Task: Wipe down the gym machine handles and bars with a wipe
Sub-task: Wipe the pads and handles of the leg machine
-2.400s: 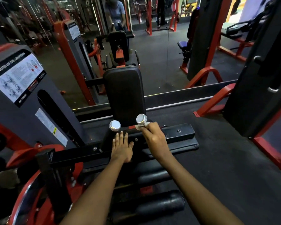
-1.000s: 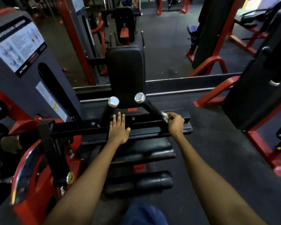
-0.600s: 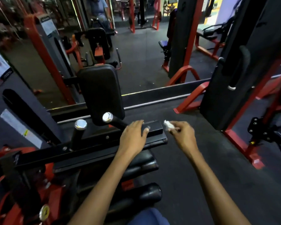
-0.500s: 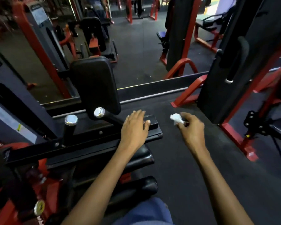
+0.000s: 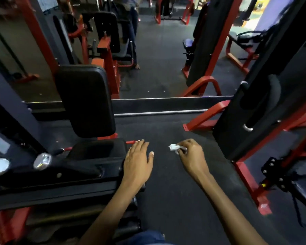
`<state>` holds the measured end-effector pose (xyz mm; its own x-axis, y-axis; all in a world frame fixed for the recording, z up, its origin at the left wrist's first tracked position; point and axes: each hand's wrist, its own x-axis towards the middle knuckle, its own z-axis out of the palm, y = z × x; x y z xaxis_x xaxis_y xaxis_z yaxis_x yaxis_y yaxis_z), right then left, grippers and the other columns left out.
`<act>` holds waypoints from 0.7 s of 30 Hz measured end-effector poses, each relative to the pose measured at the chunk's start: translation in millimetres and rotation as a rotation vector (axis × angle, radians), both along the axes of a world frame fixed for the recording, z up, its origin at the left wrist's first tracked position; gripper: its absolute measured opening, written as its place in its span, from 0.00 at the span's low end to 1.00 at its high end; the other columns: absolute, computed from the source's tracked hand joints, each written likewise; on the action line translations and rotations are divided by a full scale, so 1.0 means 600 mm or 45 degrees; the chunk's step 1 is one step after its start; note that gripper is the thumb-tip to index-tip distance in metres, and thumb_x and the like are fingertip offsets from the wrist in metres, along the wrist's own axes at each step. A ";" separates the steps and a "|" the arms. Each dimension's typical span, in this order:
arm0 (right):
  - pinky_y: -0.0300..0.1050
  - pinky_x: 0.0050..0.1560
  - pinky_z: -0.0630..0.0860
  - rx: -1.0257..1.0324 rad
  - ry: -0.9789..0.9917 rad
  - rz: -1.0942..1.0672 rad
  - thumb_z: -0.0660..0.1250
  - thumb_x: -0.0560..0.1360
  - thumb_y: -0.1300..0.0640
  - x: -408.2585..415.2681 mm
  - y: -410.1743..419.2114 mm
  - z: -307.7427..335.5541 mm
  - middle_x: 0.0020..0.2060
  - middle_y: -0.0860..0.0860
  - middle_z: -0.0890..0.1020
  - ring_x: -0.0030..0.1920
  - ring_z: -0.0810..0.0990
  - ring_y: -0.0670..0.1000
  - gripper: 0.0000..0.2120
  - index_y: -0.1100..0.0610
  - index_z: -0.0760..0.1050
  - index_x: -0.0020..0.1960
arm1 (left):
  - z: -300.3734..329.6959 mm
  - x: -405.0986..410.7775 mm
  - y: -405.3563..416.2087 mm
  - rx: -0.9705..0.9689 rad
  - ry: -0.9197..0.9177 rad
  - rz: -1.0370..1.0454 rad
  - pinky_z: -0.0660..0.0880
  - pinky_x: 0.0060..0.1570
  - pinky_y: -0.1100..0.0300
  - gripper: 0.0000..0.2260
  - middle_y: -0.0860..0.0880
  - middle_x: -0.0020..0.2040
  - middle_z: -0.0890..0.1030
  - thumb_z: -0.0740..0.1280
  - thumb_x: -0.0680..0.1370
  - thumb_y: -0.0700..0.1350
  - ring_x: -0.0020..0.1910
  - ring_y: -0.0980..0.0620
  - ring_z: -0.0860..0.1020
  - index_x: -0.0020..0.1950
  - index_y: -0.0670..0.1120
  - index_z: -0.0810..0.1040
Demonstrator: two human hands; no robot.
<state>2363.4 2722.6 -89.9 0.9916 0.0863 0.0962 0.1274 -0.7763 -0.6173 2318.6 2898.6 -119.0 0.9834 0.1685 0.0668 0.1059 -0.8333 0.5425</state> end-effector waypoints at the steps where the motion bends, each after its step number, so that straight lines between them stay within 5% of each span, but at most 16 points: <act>1: 0.34 0.41 0.65 -0.016 0.013 0.049 0.67 0.73 0.63 0.027 -0.004 0.001 0.47 0.49 0.77 0.45 0.76 0.48 0.06 0.57 0.81 0.47 | -0.002 0.016 -0.009 -0.009 0.015 0.032 0.55 0.75 0.55 0.22 0.49 0.76 0.64 0.58 0.83 0.51 0.77 0.52 0.58 0.76 0.47 0.65; 10: 0.29 0.38 0.67 0.030 0.182 0.304 0.65 0.73 0.65 0.199 0.015 -0.028 0.43 0.49 0.76 0.43 0.77 0.49 0.06 0.58 0.81 0.45 | -0.028 0.134 -0.027 -0.036 0.187 0.164 0.53 0.75 0.59 0.21 0.50 0.76 0.65 0.58 0.83 0.50 0.76 0.52 0.59 0.75 0.47 0.66; 14: 0.42 0.46 0.72 -0.017 0.244 0.520 0.65 0.73 0.64 0.280 0.076 -0.039 0.46 0.54 0.78 0.46 0.78 0.53 0.07 0.59 0.81 0.47 | -0.031 0.192 -0.006 -0.092 0.149 0.400 0.59 0.71 0.56 0.19 0.44 0.70 0.73 0.63 0.80 0.44 0.71 0.46 0.68 0.70 0.41 0.72; 21: 0.46 0.47 0.76 -0.055 0.324 0.878 0.63 0.71 0.64 0.423 0.166 -0.048 0.46 0.57 0.79 0.47 0.79 0.56 0.09 0.60 0.81 0.45 | -0.049 0.262 0.020 -0.162 0.133 0.833 0.61 0.69 0.57 0.18 0.43 0.69 0.73 0.64 0.80 0.44 0.70 0.46 0.69 0.69 0.40 0.73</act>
